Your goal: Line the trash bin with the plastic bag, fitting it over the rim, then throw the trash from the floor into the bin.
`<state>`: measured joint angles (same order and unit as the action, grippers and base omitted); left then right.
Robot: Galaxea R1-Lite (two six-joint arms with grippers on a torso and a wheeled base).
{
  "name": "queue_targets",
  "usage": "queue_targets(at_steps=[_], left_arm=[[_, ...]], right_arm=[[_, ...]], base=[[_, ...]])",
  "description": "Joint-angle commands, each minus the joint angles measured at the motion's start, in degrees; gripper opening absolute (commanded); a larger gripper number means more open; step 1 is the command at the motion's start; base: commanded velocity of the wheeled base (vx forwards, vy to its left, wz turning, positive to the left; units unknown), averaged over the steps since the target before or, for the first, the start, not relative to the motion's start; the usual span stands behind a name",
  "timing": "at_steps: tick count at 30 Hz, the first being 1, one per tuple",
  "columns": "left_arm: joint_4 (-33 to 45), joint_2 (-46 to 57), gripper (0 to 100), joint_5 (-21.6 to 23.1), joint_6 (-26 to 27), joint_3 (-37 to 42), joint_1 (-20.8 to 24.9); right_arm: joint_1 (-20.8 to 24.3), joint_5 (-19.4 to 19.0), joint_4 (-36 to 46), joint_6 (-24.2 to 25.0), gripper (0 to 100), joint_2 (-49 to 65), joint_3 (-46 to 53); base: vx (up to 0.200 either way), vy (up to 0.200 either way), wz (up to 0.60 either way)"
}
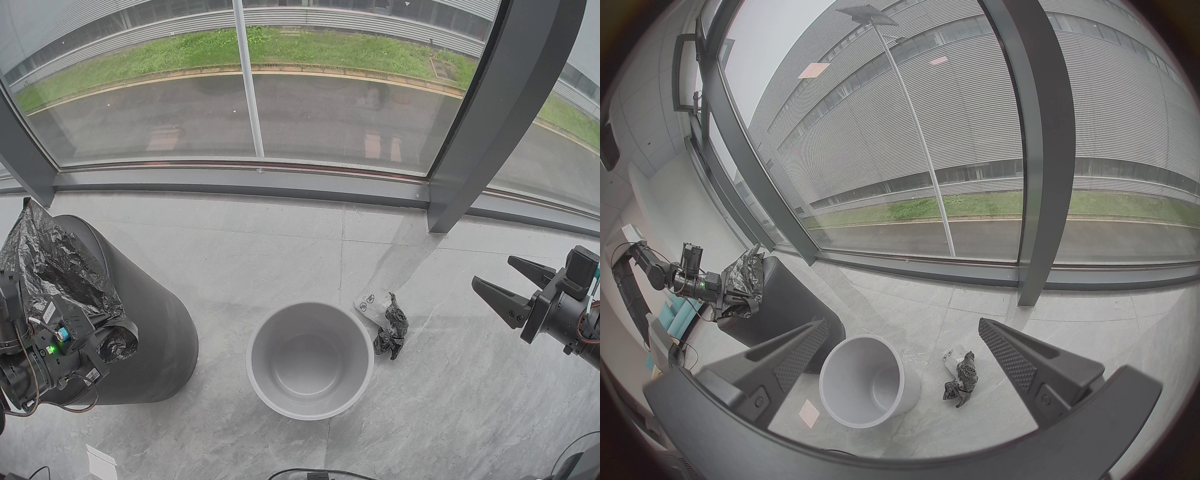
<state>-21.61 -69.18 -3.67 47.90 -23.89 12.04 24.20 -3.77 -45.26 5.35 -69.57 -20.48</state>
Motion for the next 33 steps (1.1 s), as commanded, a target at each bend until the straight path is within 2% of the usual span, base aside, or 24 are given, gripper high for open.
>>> queue_targets(at_steps=[1, 9, 13, 14, 15, 16, 18, 21, 26, 27, 28, 29, 30, 33], left_arm=[[-0.01, 0.01, 0, -0.02, 0.0, 0.08, 0.0], [-0.71, 0.36, 0, 0.07, -3.69, 0.25, 0.0], [-2.03, 0.71, 0, 0.59, -9.93, -0.63, 1.14], [-3.08, 0.54, 0, 0.68, -14.15, -1.59, 2.11], [-3.35, 0.45, 0, 0.68, -15.29, -1.86, 2.37], [-4.84, -0.08, 0, 0.86, -22.94, -3.18, 4.22], [-7.04, -1.13, 0, 1.3, -34.8, -5.55, 7.64], [-11.43, -1.57, 0, 1.47, -49.48, -9.94, 11.16], [-14.25, -0.52, 0, 1.3, -65.74, -13.55, 12.65], [-14.25, -0.43, 0, 1.3, -66.18, -13.55, 12.65], [-14.16, 0.71, 0, 1.3, -72.33, -13.55, 12.65], [-13.81, 1.15, 0, 1.47, -73.91, -13.55, 12.65], [-13.28, 2.3, 0, 1.65, -80.06, -13.2, 12.65], [-13.01, 3.09, 0, 3.32, -89.56, -13.11, 13.27]], right_arm=[[-0.03, -0.01, 0.0, 0.01, 100, 0.23, -0.09], [-0.03, -0.01, 0.0, 0.01, 100, 0.14, 0.0], [0.15, -0.01, -0.26, -0.08, 100, 0.14, 0.7], [0.15, -0.01, -0.44, -0.08, 100, 0.05, 0.7], [0.15, -0.01, -0.44, -0.08, 100, 0.05, 0.79], [0.24, -0.01, -0.7, -0.08, 100, 0.05, 0.97], [0.24, -0.01, -0.79, -0.25, 100, 0.14, 1.14], [0.32, -0.01, -0.79, -0.43, 100, 0.23, 1.58], [1.03, 0.08, -0.79, -0.52, 100, 0.4, 3.08], [1.11, 0.08, -0.79, -0.52, 100, 0.49, 3.08], [1.29, 0.08, -0.79, -0.52, 100, 0.58, 3.43], [1.29, 0.08, -0.79, -0.52, 100, 0.67, 3.43], [1.82, 0.08, -0.79, -0.52, 100, 0.84, 3.52], [2.61, 0.25, -0.79, -0.43, 100, 1.28, 3.43]], base=[[0.0, 0.0, 0.0], [0.0, 0.0, 0.0], [0.0, 0.0, 0.0], [0.0, 0.0, 0.0], [0.0, 0.0, 0.0], [0.0, 0.0, 0.0], [0.0, 0.0, 0.0], [0.0, 0.0, 0.0], [0.0, 0.0, 0.0], [0.0, 0.0, 0.0], [0.0, 0.0, 0.0], [0.0, 0.0, 0.0], [0.0, 0.0, 0.0], [0.0, 0.0, 0.0]])
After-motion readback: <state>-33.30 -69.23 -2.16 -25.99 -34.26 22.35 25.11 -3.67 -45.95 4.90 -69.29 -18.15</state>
